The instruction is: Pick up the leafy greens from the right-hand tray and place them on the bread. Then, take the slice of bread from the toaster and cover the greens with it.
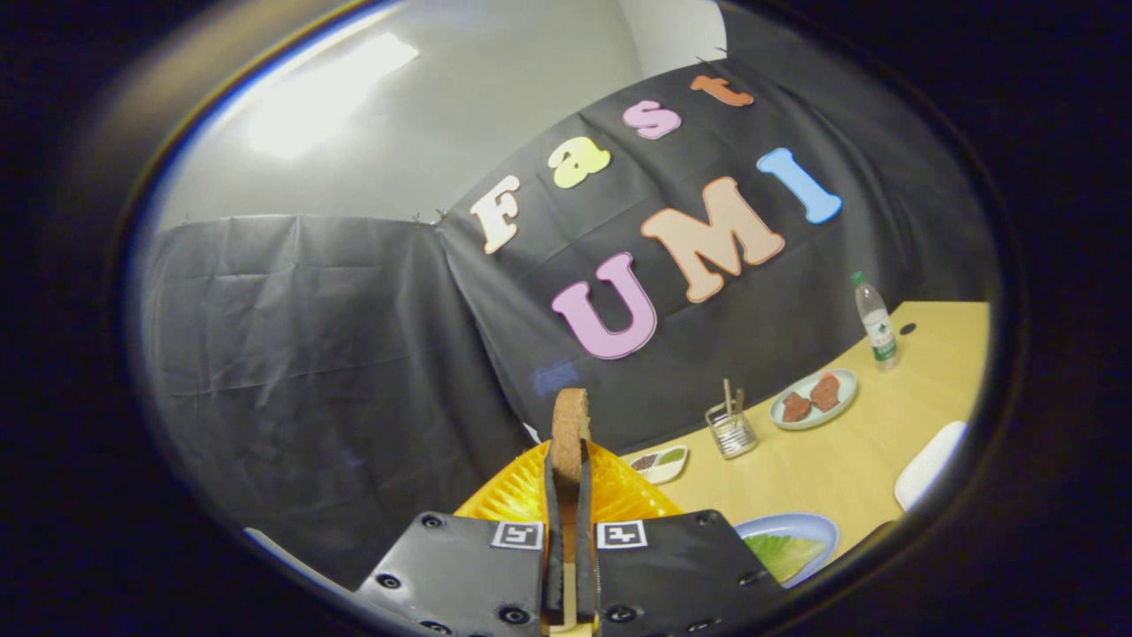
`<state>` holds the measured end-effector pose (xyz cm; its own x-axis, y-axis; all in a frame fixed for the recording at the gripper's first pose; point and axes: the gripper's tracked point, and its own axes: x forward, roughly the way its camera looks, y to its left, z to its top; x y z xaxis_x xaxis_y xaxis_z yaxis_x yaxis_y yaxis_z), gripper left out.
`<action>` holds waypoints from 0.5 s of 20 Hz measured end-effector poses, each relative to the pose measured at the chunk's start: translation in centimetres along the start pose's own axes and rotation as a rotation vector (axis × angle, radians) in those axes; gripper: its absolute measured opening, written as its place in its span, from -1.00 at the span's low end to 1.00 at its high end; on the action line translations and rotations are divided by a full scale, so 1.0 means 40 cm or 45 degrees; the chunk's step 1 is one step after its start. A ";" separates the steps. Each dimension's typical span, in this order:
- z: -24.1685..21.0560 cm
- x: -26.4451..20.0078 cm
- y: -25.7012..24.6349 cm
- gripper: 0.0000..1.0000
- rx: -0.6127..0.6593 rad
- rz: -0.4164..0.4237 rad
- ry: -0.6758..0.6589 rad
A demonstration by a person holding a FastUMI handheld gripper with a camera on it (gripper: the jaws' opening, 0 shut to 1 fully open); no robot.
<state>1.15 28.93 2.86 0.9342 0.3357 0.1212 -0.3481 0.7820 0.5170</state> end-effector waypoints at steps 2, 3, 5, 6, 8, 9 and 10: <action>-0.018 -0.025 -0.067 -0.84 0.047 -0.046 0.015; -0.035 -0.032 -0.096 -0.84 0.071 -0.065 0.032; -0.075 -0.047 -0.140 -0.84 0.118 -0.082 0.072; -0.095 -0.051 -0.166 -0.84 0.133 -0.098 0.091; -0.141 -0.056 -0.210 -0.84 0.178 -0.130 0.132; -0.158 -0.052 -0.222 -0.84 0.204 -0.135 0.149; -0.177 -0.049 -0.233 -0.84 0.240 -0.135 0.164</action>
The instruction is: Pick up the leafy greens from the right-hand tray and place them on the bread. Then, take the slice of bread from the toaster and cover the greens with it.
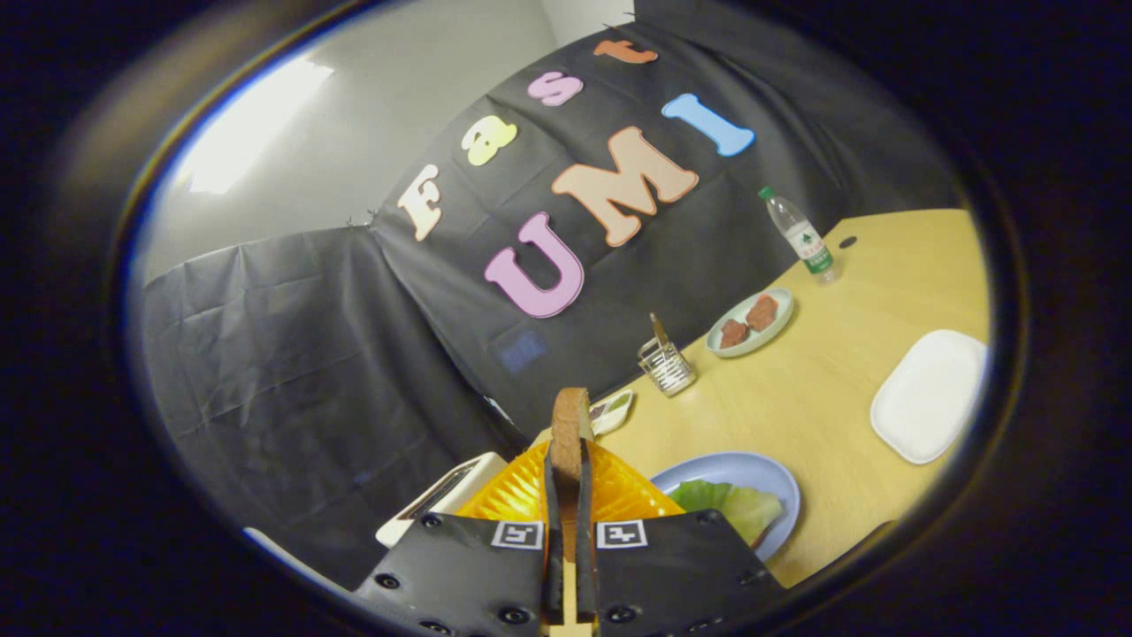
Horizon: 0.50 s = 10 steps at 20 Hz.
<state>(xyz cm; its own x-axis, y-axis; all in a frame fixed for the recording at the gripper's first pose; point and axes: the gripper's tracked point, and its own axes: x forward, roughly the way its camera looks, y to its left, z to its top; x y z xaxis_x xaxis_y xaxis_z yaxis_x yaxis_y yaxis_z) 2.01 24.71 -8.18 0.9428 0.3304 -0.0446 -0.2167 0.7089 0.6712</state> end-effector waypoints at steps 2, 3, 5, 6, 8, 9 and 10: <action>-0.033 0.013 -0.030 -0.84 0.046 -0.018 0.041; -0.044 0.016 -0.049 -0.83 0.053 -0.037 0.052; -0.070 0.020 -0.088 -0.84 0.051 -0.083 0.079; -0.085 0.017 -0.112 -0.83 0.041 -0.121 0.100; -0.109 0.005 -0.184 -0.84 -0.035 -0.247 0.148; -0.115 0.003 -0.200 -0.83 -0.058 -0.275 0.167; -0.127 0.008 -0.216 -0.80 -0.085 -0.295 0.189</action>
<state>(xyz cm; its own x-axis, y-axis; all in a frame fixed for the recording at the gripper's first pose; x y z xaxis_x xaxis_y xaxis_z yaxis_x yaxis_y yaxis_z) 2.91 21.84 -17.76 0.9228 0.2390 -0.3022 -0.0206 0.8139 0.5806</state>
